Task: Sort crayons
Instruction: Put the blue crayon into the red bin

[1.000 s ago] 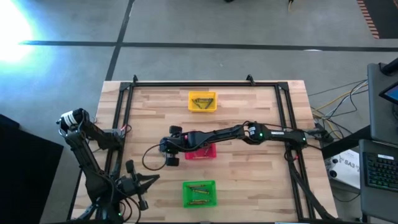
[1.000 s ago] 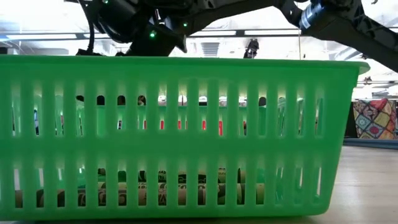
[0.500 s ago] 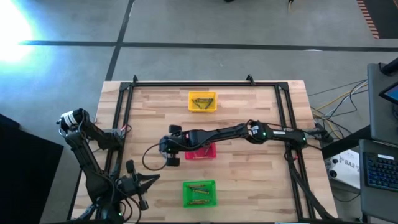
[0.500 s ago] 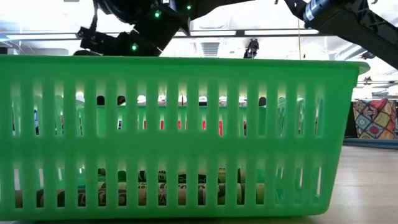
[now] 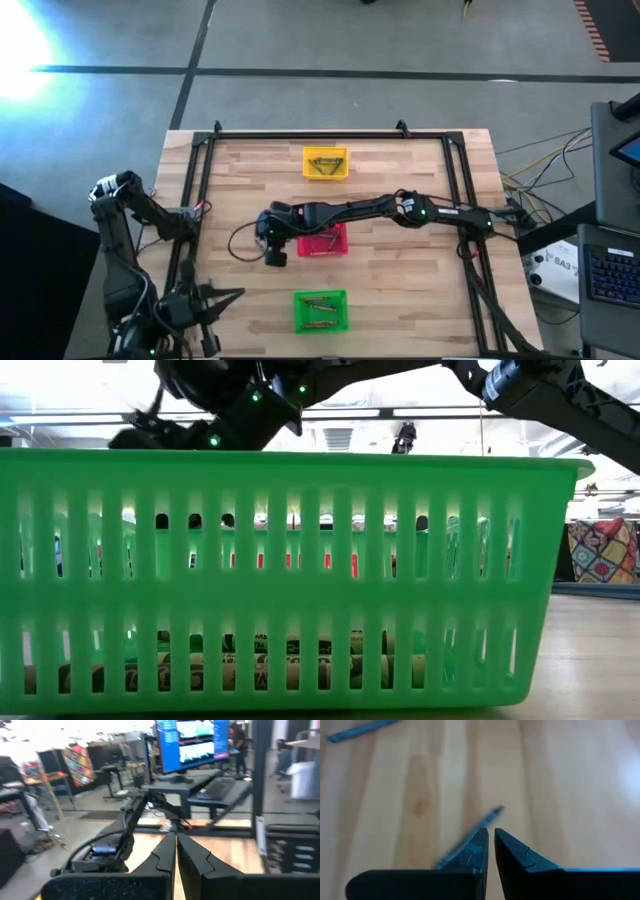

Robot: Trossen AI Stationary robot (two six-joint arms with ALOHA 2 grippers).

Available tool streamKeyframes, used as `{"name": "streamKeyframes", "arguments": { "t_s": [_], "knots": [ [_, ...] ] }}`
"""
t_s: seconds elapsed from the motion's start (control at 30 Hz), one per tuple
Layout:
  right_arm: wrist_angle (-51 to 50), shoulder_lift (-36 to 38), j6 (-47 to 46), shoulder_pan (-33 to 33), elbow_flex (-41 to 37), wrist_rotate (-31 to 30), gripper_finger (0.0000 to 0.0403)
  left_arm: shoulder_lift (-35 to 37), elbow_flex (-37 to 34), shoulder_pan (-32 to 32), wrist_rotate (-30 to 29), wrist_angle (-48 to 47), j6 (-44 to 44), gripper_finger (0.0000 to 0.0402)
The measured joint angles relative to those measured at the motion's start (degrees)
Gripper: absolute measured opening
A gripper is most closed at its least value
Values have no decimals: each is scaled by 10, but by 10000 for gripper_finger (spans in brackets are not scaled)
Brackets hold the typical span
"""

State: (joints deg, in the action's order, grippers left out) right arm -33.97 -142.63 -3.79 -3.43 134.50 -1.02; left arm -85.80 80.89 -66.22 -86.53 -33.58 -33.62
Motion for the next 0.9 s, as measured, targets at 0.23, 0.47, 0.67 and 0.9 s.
{"name": "streamKeyframes", "arguments": {
  "t_s": [0.23,0.47,0.67,0.9],
  "knots": [
    [-40,0,-19,11,0,10,24,-1,-17,10,-34,-1,-5,0],
    [-74,2,22,11,2,16,22,1,-15,17,-35,-3,8,0],
    [-98,39,20,25,3,18,23,1,-9,16,-35,-4,39,0],
    [-145,60,-7,39,4,46,84,0,-14,14,-35,-15,47,0]
  ]
}}
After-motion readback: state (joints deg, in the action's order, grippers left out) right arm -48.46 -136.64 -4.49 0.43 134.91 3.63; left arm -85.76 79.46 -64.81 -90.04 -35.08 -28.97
